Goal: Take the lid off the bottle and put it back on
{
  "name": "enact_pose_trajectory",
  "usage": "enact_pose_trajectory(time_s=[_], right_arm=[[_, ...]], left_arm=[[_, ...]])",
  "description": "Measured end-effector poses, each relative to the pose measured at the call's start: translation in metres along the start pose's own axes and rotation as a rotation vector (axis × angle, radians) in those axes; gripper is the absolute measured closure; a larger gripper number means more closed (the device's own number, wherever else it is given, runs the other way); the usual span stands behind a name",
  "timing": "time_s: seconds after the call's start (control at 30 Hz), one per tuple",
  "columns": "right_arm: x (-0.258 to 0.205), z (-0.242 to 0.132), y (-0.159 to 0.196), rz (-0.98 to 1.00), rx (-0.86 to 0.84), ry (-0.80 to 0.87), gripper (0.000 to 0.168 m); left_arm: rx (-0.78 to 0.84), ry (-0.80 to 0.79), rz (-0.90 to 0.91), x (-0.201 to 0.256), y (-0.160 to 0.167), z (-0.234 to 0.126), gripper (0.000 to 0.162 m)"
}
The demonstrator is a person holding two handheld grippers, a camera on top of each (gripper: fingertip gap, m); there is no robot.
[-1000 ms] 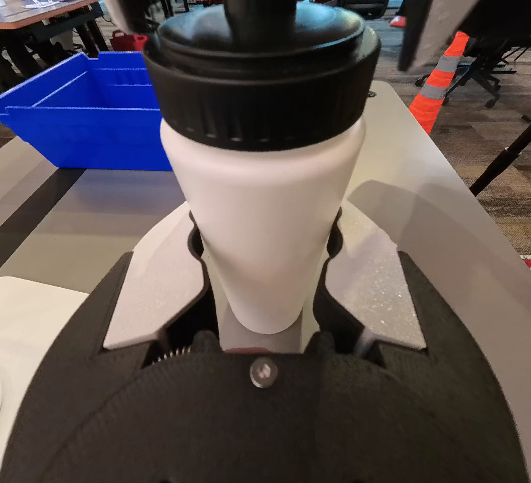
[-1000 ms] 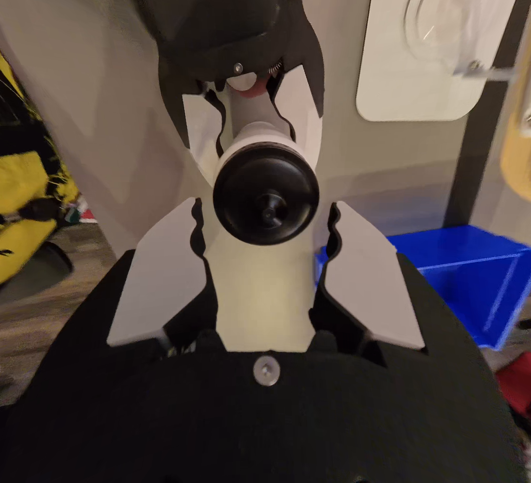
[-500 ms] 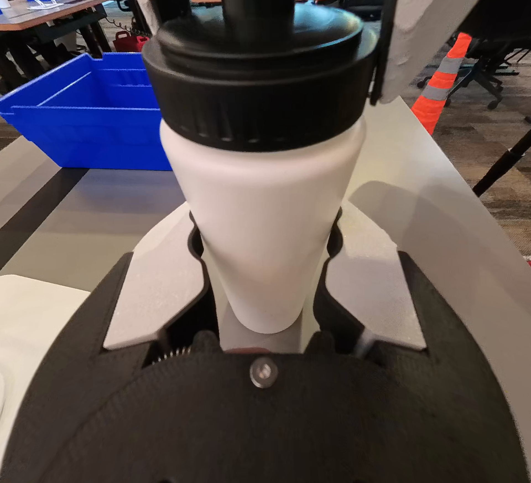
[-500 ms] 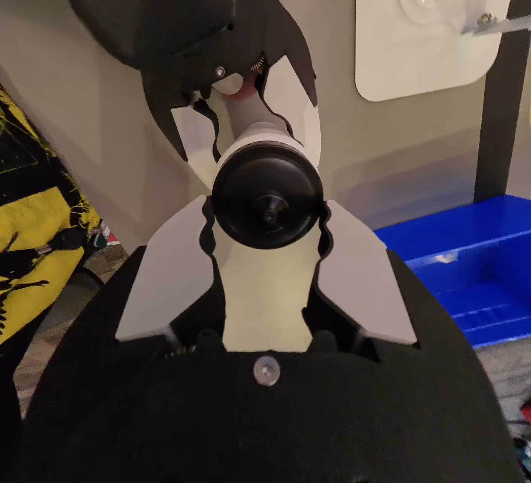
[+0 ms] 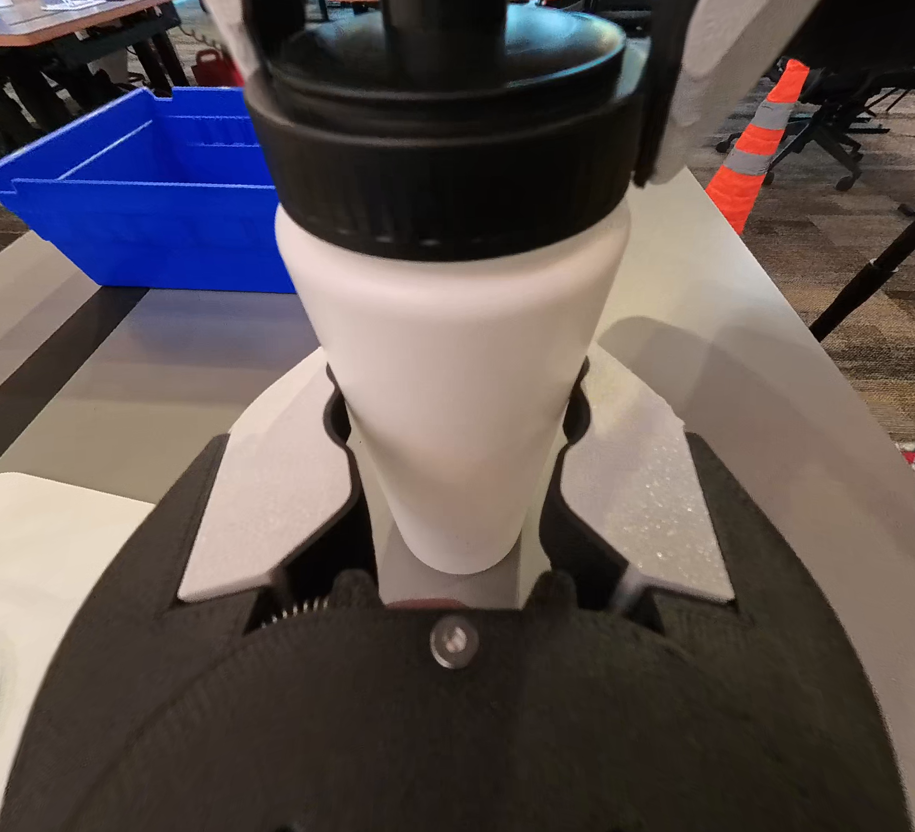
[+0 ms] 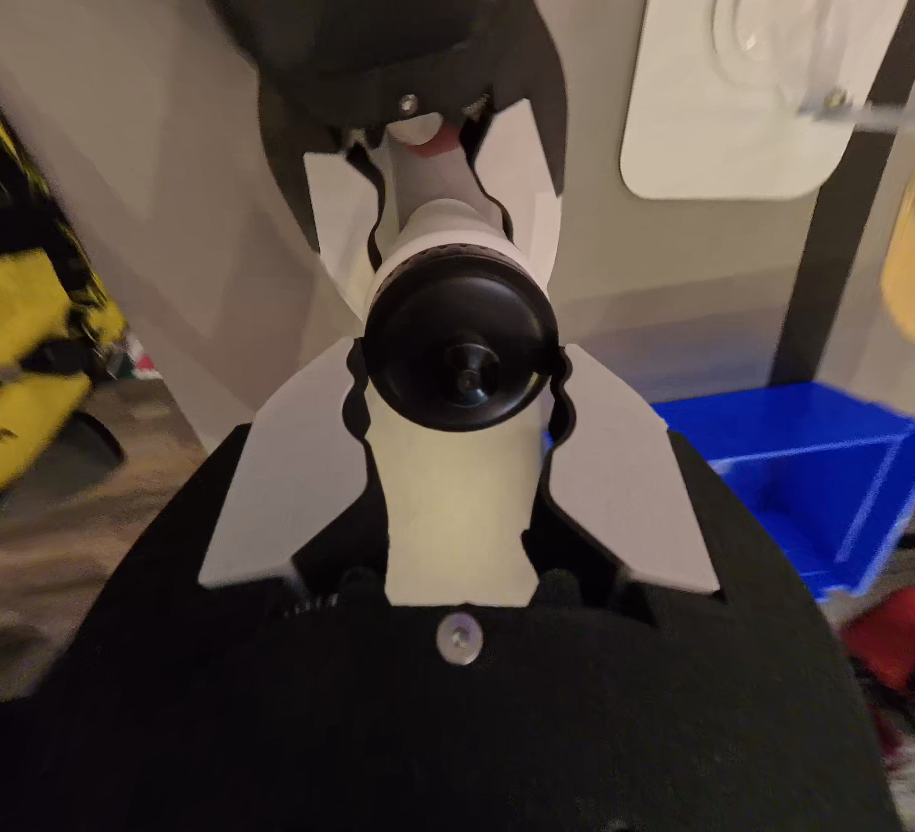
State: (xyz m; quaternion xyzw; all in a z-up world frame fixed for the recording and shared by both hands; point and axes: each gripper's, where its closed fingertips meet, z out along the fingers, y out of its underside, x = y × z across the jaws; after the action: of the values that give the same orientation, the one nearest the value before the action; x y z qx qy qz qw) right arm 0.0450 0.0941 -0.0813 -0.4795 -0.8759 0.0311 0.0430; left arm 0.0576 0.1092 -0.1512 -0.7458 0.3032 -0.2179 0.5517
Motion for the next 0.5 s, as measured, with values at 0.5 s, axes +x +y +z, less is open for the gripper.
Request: enact_pose_trajectory(time_s=[0.5], right_arm=[[0.0009, 0.0012, -0.0001, -0.294, -0.010, 0.018, 0.096]], left_arm=[[-0.002, 0.000, 0.012, 0.0009, 0.0001, 0.0006, 0.076]])
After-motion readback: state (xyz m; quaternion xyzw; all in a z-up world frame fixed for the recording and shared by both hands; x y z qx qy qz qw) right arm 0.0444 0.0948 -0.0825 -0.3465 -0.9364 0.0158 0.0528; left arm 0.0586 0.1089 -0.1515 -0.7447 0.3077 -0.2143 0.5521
